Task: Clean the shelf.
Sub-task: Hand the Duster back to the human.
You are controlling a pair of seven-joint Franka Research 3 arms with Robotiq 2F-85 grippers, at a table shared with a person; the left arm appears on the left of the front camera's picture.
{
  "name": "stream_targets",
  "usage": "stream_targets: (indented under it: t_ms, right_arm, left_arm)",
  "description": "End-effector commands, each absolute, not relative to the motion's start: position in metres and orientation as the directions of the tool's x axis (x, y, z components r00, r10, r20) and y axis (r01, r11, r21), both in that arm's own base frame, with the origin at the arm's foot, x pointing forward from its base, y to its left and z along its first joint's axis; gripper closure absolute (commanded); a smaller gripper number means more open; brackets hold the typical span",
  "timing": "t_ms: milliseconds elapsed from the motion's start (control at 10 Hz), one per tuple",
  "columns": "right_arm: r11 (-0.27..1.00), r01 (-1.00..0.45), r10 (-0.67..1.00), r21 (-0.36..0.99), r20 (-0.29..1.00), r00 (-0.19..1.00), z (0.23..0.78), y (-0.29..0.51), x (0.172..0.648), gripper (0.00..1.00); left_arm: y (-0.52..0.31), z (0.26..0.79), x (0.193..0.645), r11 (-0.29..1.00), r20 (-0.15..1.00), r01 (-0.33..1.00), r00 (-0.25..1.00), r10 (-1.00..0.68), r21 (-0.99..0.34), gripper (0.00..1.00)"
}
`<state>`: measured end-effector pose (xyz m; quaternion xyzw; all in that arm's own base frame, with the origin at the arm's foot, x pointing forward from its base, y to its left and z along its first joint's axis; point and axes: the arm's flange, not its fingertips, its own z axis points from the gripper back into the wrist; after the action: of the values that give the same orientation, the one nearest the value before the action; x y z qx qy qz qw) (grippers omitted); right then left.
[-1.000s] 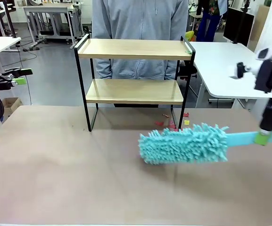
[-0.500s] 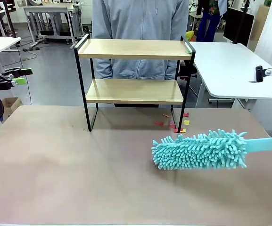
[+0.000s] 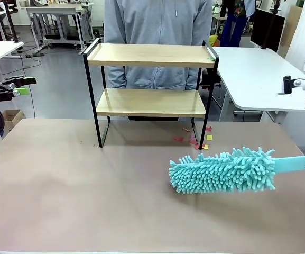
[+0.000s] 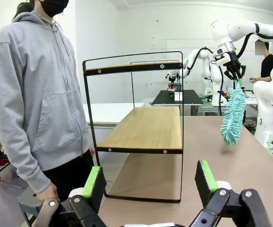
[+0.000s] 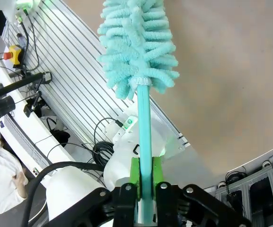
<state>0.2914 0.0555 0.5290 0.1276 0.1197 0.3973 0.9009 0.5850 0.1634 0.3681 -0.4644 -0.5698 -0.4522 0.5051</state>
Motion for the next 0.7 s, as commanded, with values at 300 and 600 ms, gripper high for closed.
stream_targets:
  t_ms: [300, 600]
  right_arm:
    - [0.659, -0.682, 0.74, 0.316, -0.116, 0.662, 0.531, 0.058, 0.293, 0.87]
    - [0.61, -0.739, 0.785, 0.286, -0.09, 0.613, 0.534, 0.05, 0.326, 0.87]
  left_arm:
    - [0.163, 0.371, 0.584, 0.164, 0.995, 0.985, -0.073, 0.068, 0.061, 0.0]
    - [0.141, 0.379, 0.566, 0.211, 0.997, 0.977, -0.003, 0.078, -0.014, 0.0]
